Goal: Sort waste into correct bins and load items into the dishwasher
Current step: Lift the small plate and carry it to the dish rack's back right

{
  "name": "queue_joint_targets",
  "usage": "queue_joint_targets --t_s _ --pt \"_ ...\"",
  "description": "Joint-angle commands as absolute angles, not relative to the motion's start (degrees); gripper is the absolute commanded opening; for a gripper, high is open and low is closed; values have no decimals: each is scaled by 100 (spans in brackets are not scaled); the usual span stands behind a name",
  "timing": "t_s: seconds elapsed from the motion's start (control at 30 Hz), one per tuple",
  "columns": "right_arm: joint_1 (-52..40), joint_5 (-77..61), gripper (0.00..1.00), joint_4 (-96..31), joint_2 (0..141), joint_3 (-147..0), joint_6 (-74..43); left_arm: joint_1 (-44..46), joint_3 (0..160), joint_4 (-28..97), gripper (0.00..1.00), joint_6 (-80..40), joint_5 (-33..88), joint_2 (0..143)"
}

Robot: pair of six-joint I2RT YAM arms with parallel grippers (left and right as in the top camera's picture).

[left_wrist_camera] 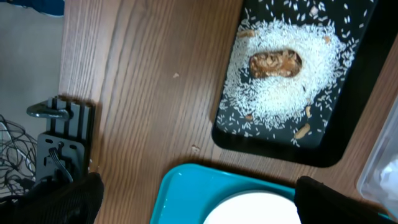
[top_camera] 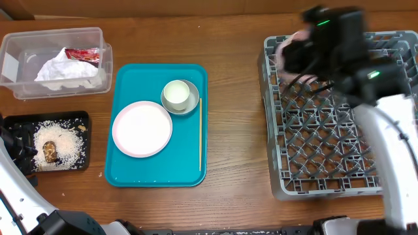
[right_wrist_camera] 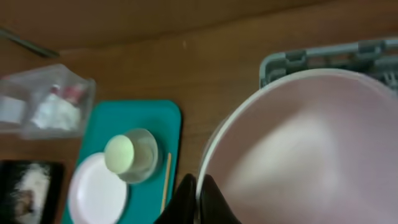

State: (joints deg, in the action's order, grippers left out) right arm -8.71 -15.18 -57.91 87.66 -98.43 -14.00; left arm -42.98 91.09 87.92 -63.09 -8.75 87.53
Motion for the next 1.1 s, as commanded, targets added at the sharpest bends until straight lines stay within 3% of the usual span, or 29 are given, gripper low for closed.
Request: queue_joint_targets --t_s 0.0,0.13,0.4,0.6,0.8,1.07 --pt "353 -5201 4 -5347 9277 -9653 -530 -4311 9085 8796 100 -6410 -895 8766" --pt "930 -6757 4 -4703 10175 -9561 -548 -4311 9085 8799 100 -6410 -897 8766" --pt "1111 -6912 4 -4466 11295 -9561 -725 -4311 9085 8799 100 -6410 -897 8766" --pt "1605 -7043 4 -4598 11292 -9564 -764 -4311 9085 8796 100 -6410 -897 8766" --pt "2469 -8305 4 -4707 11236 -9564 -703 -4311 9085 8799 100 -6410 -895 8766" --pt "3726 -7889 4 -5531 11236 -9564 -397 -4311 9085 8799 100 -6410 -895 8766"
